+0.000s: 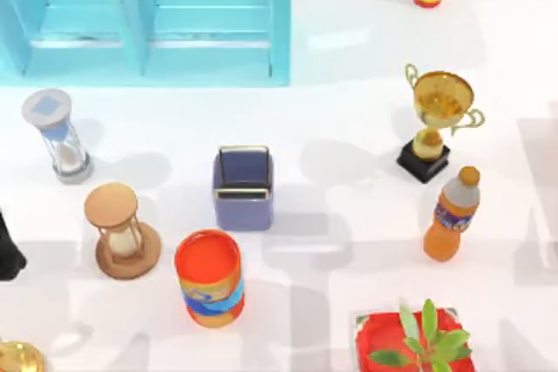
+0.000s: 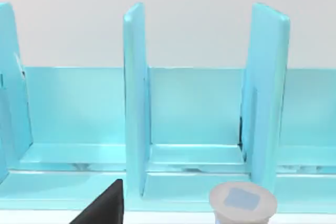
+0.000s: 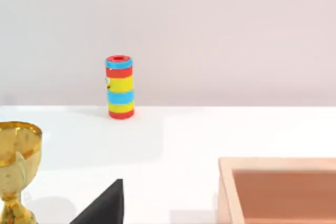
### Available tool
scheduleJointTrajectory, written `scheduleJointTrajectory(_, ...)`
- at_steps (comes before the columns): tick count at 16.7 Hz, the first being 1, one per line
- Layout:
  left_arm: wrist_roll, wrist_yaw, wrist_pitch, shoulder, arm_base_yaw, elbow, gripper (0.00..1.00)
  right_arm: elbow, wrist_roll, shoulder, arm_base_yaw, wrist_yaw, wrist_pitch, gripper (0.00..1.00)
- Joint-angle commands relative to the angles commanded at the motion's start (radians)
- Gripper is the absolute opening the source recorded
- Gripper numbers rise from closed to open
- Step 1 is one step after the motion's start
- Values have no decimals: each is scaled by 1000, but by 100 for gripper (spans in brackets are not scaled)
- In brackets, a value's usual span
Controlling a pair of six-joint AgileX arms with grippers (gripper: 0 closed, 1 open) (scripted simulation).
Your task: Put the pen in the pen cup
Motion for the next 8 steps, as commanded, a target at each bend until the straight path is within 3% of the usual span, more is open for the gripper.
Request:
scheduleJointTrajectory(4,-16,21,-19,17,20,63,100,0,0,0,0,0,0,100)
scheduleJointTrajectory(8,-92,121,-134,194,140,209,100,0,0,0,0,0,0,100)
